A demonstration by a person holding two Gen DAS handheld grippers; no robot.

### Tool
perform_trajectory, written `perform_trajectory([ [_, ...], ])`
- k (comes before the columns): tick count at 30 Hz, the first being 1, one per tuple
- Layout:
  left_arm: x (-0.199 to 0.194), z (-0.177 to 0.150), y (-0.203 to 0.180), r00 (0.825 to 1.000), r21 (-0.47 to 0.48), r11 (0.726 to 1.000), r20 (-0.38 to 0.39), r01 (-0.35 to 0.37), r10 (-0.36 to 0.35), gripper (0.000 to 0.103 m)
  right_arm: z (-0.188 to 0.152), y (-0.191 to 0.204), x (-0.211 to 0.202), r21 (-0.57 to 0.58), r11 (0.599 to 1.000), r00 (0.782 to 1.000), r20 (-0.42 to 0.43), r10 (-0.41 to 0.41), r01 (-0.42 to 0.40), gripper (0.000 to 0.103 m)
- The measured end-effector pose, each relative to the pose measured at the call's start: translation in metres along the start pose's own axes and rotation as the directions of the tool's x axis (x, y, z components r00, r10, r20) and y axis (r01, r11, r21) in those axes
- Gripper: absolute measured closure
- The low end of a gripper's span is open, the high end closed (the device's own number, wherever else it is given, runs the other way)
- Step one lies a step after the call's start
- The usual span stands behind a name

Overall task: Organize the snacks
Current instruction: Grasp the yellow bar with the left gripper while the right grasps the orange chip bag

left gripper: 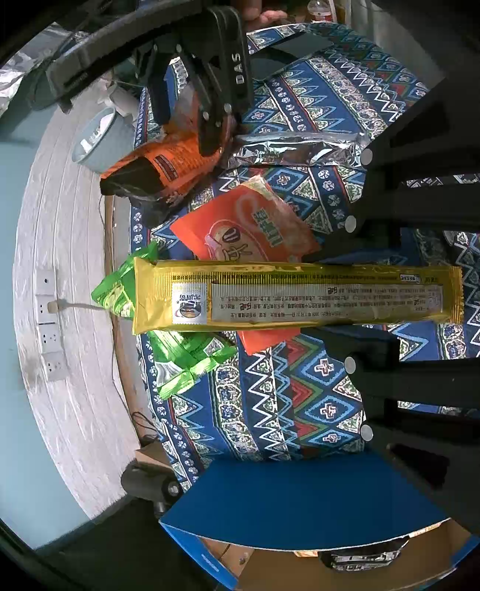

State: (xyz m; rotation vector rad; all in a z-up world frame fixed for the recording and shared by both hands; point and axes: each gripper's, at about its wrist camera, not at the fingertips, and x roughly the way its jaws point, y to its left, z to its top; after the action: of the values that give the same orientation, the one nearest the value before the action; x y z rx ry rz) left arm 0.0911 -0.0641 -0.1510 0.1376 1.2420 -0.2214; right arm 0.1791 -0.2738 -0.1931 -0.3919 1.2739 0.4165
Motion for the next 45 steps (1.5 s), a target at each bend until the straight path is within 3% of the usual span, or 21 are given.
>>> perform_trajectory([
  [10, -0.006, -0.001, 0.007, 1.000, -0.010, 1.000, 0.009, -0.004, 0.004, 0.074, 0.000, 0.025, 0.014, -0.087, 0.994, 0.998, 0.002, -0.065, 0.064, 0.024],
  [13, -0.007, -0.001, 0.009, 1.000, -0.013, 1.000, 0.008, -0.003, 0.003, 0.075, -0.003, 0.029, 0.009, -0.095, 0.992, 0.996, 0.014, -0.085, 0.086, 0.047],
  [15, -0.009, -0.002, 0.010, 1.000, -0.014, 1.000, 0.010, -0.002, 0.003, 0.074, -0.007, 0.033, -0.002, -0.085, 0.993, 0.997, 0.030, -0.073, 0.076, 0.079],
  [18, -0.013, -0.003, 0.011, 1.000, -0.015, 1.000, 0.016, -0.002, 0.002, 0.074, -0.009, 0.033, -0.011, -0.056, 0.997, 0.998, 0.044, -0.054, 0.057, 0.094],
  [23, -0.019, -0.005, 0.012, 1.000, -0.021, 1.000, 0.023, -0.002, 0.002, 0.074, -0.013, 0.030, -0.020, -0.013, 0.999, 0.997, 0.059, 0.040, -0.039, 0.093],
  [25, -0.022, -0.006, 0.012, 1.000, -0.023, 1.000, 0.028, 0.000, 0.000, 0.074, -0.014, 0.027, -0.025, -0.001, 0.999, 0.997, 0.071, 0.042, -0.042, 0.071],
  [26, -0.024, -0.006, 0.012, 1.000, -0.021, 1.000, 0.030, 0.001, 0.000, 0.074, -0.014, 0.025, -0.028, -0.001, 0.999, 0.996, 0.071, 0.050, -0.050, 0.047],
  [27, -0.025, -0.007, 0.012, 0.999, -0.020, 1.000, 0.033, 0.000, 0.000, 0.074, -0.014, 0.024, -0.032, -0.003, 0.999, 0.996, 0.078, 0.051, -0.051, 0.030],
  [33, -0.027, -0.007, 0.014, 0.999, -0.025, 1.000, 0.036, 0.004, -0.003, 0.074, -0.006, 0.012, -0.047, -0.021, 0.999, 0.991, 0.123, 0.048, -0.045, 0.030],
  [45, -0.019, 0.002, 0.018, 1.000, -0.031, 1.000, 0.027, 0.002, -0.001, 0.074, 0.005, 0.009, 0.000, -0.032, 0.994, 0.995, -0.009, 0.104, -0.104, 0.030],
])
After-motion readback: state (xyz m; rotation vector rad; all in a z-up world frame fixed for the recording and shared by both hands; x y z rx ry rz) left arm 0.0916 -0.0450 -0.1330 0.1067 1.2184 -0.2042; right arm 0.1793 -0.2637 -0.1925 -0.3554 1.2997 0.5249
